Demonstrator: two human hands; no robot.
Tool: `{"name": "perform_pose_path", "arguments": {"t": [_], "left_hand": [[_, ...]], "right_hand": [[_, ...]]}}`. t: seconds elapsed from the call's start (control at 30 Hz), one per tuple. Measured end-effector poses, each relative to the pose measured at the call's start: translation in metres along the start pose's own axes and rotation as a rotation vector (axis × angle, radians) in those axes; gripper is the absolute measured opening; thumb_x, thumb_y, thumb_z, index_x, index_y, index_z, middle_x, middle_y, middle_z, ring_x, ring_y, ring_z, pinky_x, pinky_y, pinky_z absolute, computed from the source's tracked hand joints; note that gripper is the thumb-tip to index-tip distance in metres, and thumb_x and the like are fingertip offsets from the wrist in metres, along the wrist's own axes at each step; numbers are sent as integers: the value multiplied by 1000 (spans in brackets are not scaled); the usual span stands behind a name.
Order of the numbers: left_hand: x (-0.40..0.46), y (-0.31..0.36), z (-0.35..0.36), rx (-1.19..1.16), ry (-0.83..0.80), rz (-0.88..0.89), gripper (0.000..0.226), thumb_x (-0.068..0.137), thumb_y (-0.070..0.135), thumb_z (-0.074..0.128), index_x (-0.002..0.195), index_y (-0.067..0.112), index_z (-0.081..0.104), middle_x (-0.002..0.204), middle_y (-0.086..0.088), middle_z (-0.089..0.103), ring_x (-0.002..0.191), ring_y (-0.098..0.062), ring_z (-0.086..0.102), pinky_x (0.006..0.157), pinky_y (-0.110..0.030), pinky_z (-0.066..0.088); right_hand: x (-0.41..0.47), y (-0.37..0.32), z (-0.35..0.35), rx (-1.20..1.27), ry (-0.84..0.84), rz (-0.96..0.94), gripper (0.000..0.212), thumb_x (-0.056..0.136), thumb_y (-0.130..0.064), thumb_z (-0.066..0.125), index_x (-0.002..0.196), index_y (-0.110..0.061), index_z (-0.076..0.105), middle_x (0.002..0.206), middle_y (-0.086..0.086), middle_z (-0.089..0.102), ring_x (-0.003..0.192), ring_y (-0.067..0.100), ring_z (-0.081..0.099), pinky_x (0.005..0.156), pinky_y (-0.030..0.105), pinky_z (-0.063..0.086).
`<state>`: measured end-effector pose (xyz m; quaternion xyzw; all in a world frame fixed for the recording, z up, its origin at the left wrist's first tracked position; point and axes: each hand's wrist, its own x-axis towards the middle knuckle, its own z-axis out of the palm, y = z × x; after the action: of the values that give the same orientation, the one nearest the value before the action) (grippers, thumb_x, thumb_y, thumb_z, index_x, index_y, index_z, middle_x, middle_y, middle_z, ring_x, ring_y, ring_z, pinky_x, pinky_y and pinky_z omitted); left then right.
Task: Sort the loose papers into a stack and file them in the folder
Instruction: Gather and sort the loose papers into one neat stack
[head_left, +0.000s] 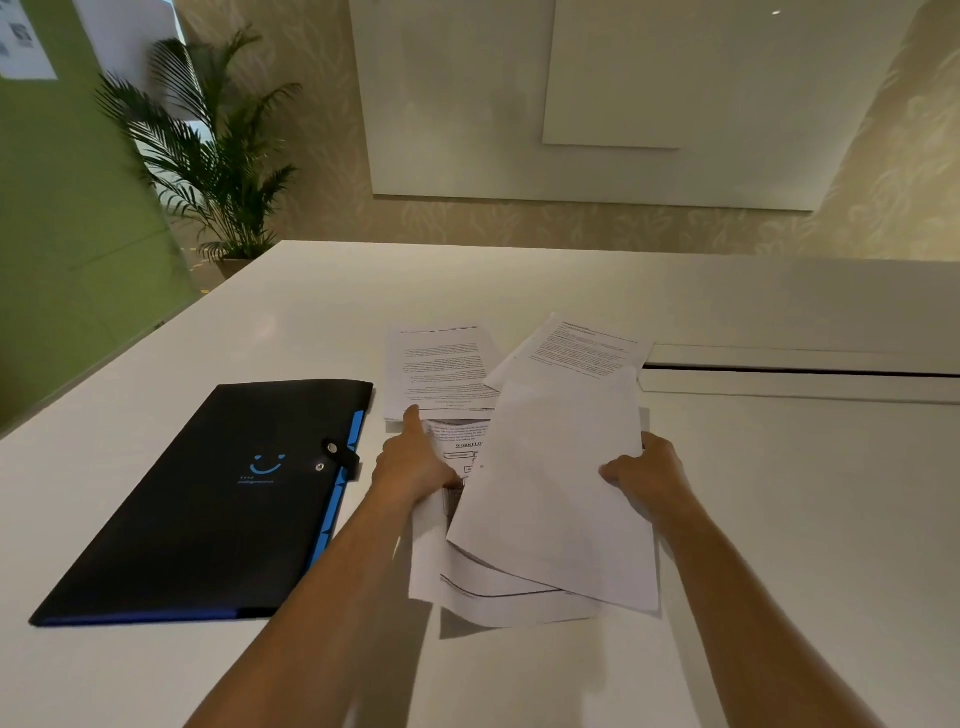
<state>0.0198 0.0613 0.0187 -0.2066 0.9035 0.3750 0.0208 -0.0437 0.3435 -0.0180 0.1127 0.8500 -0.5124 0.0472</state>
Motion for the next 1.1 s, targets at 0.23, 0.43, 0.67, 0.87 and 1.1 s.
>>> {"name": "perform_pose_path", "arguments": {"t": [0.23, 0.43, 0.67, 0.87, 1.1], "left_hand": [[-17, -13, -20, -306, -216, 113, 100, 73, 1, 79, 150, 31, 23, 136, 0, 47, 111, -19, 55, 80, -29, 54], [-34, -5, -62, -295, -259, 256, 45, 82, 4, 70, 110, 37, 63, 129, 7, 55, 102, -13, 63, 82, -33, 58], [-57, 35, -124, -179, -165, 477, 40, 87, 9, 66, 96, 48, 66, 114, 24, 58, 86, -10, 68, 56, -20, 57], [-67, 54, -137, -439, -10, 589, 35, 93, 6, 58, 95, 39, 71, 108, 27, 62, 91, -4, 67, 59, -16, 55], [-67, 62, -158, -663, 38, 667, 33, 93, 2, 54, 95, 30, 73, 118, 11, 67, 105, -20, 67, 80, -42, 59]], "right_hand": [[4, 2, -15, 249, -134, -23, 24, 71, 9, 79, 92, 3, 70, 82, 11, 76, 72, 19, 74, 83, 37, 60], [2, 2, -33, 288, -185, -22, 23, 79, 8, 75, 98, -4, 71, 84, 9, 79, 74, 25, 76, 66, 32, 59], [0, 2, -23, 291, -201, -41, 31, 82, 15, 69, 112, 8, 65, 106, 25, 72, 94, 36, 70, 88, 40, 55], [-2, 4, -15, 240, -215, -83, 32, 82, 8, 71, 112, -2, 65, 102, 19, 75, 92, 37, 73, 89, 50, 58], [-7, 7, -15, 222, -180, -98, 34, 82, 3, 75, 107, -15, 59, 101, 7, 73, 85, 22, 73, 76, 38, 57]]}}
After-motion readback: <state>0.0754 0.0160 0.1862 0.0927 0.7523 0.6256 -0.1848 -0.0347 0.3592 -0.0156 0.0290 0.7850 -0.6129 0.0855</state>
